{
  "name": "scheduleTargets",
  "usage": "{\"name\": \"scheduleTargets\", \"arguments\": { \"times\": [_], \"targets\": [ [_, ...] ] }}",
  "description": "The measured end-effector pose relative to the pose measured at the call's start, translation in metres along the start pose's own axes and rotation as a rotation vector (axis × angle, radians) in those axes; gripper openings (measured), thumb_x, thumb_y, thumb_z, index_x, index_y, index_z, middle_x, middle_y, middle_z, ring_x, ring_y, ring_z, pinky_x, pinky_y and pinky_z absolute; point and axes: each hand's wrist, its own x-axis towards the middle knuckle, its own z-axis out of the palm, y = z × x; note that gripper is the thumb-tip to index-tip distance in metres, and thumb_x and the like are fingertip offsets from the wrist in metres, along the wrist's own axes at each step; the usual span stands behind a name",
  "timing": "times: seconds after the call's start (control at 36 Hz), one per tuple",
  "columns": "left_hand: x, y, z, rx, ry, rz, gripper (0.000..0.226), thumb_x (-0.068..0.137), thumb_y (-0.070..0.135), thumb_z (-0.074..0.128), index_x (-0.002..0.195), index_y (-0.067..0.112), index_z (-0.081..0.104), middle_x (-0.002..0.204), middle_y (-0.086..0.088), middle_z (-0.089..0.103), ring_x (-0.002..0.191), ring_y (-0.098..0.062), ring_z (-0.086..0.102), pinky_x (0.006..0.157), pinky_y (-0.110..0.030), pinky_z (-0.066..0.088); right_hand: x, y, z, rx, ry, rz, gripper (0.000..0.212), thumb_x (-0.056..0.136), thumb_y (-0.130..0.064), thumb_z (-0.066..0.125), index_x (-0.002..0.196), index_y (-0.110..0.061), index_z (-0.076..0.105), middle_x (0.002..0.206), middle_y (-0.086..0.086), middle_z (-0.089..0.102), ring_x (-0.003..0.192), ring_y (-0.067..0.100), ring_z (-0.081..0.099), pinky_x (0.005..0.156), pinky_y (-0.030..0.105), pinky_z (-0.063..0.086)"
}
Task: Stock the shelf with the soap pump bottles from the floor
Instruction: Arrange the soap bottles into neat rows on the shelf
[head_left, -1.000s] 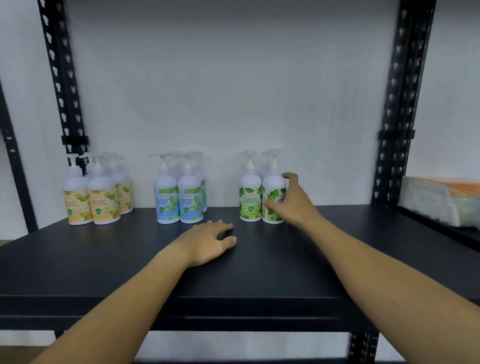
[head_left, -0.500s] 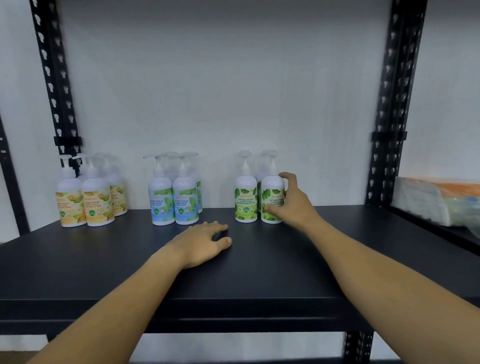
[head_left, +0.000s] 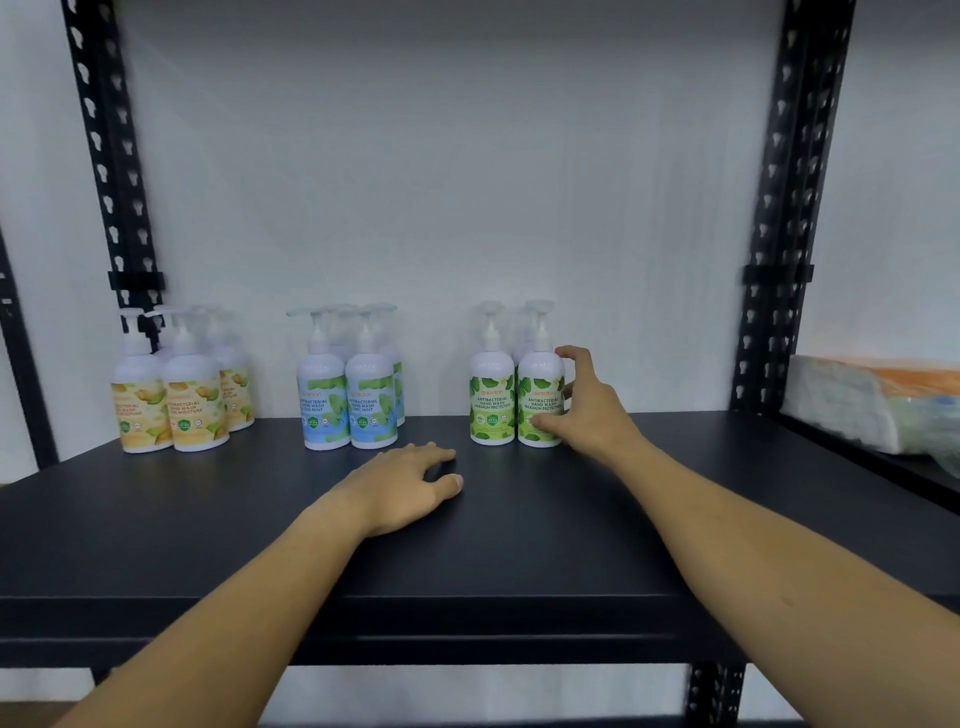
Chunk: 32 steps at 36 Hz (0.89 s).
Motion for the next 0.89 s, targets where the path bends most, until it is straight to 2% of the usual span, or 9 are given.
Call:
{"name": "scheduleTargets", "arguments": {
  "times": [0.25, 0.47, 0.89],
  "targets": [
    [-0.0010, 0.0011, -0.0009, 0.003, 0.005, 0.002, 0.057, 0.100, 0.052, 0.044, 0.154, 0.035, 0.031, 0.165, 0.007, 0.018, 0.153, -0.015, 0.012, 0.122, -0.039, 0.014, 0.0008, 0.0007, 0.0018, 0.000, -0.002, -0.020, 0.078, 0.083, -0.010, 0.077, 0.140, -0.029, 0.028, 0.090, -0.019, 0.051, 0.078, -0.001, 0.057, 0.058, 0.010, 0.042],
    [-0.0018, 0.0033, -0.0012, -0.001, 0.005, 0.005, 0.057, 0.101, 0.050, 0.044, 0.154, 0.035, 0.031, 0.165, 0.006, 0.018, 0.153, -0.014, 0.011, 0.121, -0.037, 0.014, 0.0013, 0.0011, 0.0026, -0.013, -0.001, -0.034, 0.078, 0.083, -0.011, 0.076, 0.142, -0.028, 0.028, 0.089, -0.019, 0.050, 0.076, -0.003, 0.057, 0.053, 0.005, 0.040],
    [-0.0005, 0.0009, -0.0004, 0.000, 0.005, 0.006, 0.057, 0.100, 0.051, 0.044, 0.154, 0.035, 0.031, 0.165, 0.006, 0.018, 0.153, -0.014, 0.011, 0.122, -0.038, 0.014, 0.0031, 0.0045, 0.0038, -0.011, 0.000, -0.042, 0.077, 0.083, -0.012, 0.077, 0.141, -0.030, 0.029, 0.091, -0.019, 0.051, 0.078, -0.002, 0.058, 0.055, 0.008, 0.042]
  ]
}}
